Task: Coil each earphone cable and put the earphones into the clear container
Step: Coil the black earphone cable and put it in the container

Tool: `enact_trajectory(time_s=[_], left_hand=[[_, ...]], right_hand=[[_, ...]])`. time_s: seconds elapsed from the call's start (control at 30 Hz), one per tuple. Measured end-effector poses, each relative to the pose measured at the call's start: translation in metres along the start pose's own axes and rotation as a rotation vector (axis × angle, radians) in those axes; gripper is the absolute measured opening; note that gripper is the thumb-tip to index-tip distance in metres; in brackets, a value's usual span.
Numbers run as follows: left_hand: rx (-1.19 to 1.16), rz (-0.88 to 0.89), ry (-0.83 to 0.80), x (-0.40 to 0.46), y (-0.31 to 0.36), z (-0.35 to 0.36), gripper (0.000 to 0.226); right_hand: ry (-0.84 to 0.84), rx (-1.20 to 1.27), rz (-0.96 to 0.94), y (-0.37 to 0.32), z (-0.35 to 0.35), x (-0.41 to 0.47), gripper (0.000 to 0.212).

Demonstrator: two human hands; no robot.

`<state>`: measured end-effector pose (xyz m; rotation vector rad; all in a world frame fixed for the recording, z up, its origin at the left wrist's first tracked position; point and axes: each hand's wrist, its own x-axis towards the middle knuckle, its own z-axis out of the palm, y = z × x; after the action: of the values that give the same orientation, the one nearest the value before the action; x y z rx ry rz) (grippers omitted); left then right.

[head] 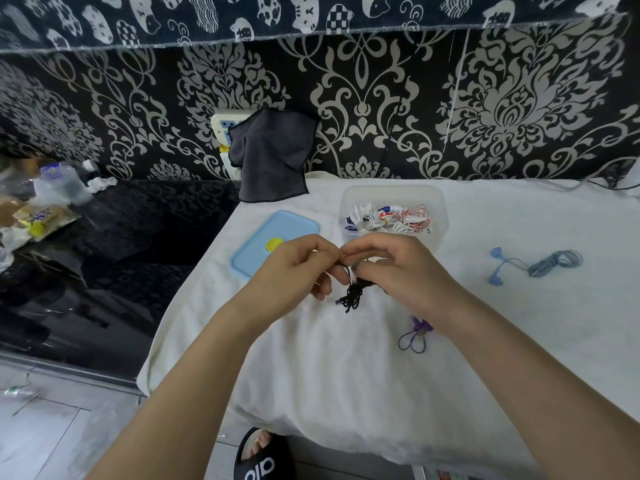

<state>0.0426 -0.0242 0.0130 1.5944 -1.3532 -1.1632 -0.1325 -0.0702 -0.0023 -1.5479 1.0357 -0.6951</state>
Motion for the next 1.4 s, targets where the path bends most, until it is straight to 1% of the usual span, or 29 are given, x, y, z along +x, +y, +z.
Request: enact_trajectory(time_s=[0.07,0.23,0.33,0.43,0.5,0.57,0.63,0.7,0.77,0.9,1.0,1.17,1.3,1.4], left_hand=[[0.01,-0.007,0.014,-0.001,0.001,-0.001,0.017],[0.064,0.043,-0.009,-0.001,0.001,-0.002,0.017],[0.109,0.08,0.002,0.001,0.001,-0.003,0.021],[0.109,0.042,0.069,0.006,-0.005,-0.008,0.02],[0.202,-0.002,0.159,0.01,-0.017,-0.017,0.018],[0.411,-0.038,0.212,0.013,-0.036,-0.029,0.015],[0.595,-0.087,0.173,0.014,-0.052,-0.038,0.015],[0.656,-0.114,0.09,0.014,-0.062,-0.04,0.016],[0.685,-0.094,0.051,0.015,-0.065,-0.038,0.012],[0.707,-0.041,0.052,0.018,-0.069,-0.03,0.004],[0.728,-0.022,0.059,0.02,-0.069,-0.027,0.008],[0.699,-0.004,0.08,0.021,-0.071,-0.027,0.014],[0.635,0.068,0.164,0.02,-0.062,-0.025,0.017],[0.495,0.117,0.183,0.016,-0.049,-0.018,0.012]], right_hand=[[-0.02,0.043,0.017,0.001,0.003,0.002,0.024],[0.002,0.018,-0.012,0.002,0.007,0.005,0.013],[-0.003,0.029,-0.023,0.001,0.008,0.006,0.014],[0.013,0.025,-0.009,0.001,0.008,0.007,0.016],[0.011,0.014,0.014,0.003,0.007,0.008,0.016],[-0.002,0.016,0.036,0.004,0.006,0.008,0.017],[-0.014,0.026,0.056,0.006,0.005,0.009,0.018],[-0.019,0.017,0.077,0.007,0.004,0.011,0.019],[-0.028,0.032,0.103,0.007,0.005,0.012,0.02],[-0.048,0.056,0.124,0.008,0.009,0.014,0.024],[-0.073,0.049,0.125,0.008,0.011,0.014,0.024],[-0.086,0.075,0.142,0.008,0.012,0.015,0.018],[-0.091,0.171,0.175,0.005,0.015,0.014,0.014],[-0.059,0.235,0.183,0.001,0.014,0.012,0.013]])
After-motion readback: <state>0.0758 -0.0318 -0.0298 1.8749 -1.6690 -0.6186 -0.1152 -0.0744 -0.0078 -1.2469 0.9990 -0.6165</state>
